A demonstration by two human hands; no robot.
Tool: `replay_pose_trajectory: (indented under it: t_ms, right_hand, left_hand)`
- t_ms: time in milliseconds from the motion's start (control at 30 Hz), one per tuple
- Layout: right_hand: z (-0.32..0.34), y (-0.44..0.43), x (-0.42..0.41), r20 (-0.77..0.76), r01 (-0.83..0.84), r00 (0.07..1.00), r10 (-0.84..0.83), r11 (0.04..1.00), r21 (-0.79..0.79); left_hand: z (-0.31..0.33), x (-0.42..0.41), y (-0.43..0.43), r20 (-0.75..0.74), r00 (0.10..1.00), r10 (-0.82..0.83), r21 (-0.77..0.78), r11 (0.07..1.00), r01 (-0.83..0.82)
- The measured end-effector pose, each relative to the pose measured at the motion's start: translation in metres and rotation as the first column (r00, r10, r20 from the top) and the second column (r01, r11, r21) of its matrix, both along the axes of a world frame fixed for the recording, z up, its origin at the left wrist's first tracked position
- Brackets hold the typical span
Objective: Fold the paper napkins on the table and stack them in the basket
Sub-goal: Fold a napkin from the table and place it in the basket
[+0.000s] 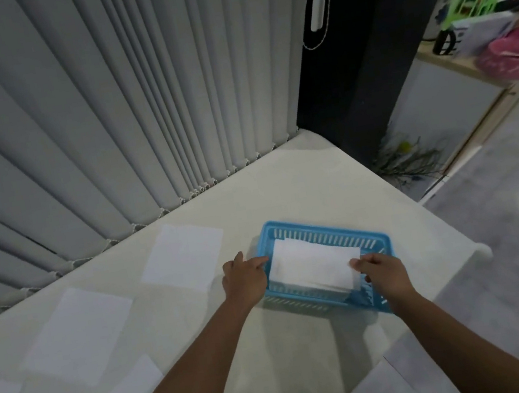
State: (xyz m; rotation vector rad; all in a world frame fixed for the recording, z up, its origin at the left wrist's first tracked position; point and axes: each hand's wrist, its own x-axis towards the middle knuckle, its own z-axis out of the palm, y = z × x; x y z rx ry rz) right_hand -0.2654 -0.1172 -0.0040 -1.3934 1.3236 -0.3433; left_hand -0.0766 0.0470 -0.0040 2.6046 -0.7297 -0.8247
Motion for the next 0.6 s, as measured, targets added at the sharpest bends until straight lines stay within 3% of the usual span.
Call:
replay_pose_trajectory:
  t_ms: [233, 600]
  right_hand:
    - [0.006, -0.002, -0.005, 0.002, -0.029, 1.000, 0.029, 0.999, 0.015]
    - [0.006, 0.006, 0.012, 0.007, -0.020, 1.000, 0.020, 0.999, 0.048]
  left_hand:
    - [0.001, -0.001, -0.005, 0.006, 0.997, -0.079, 0.035, 0.996, 0.079]
    - [-0.002, -0.003, -0.007, 0.006, 0.997, -0.074, 0.013, 0.997, 0.074]
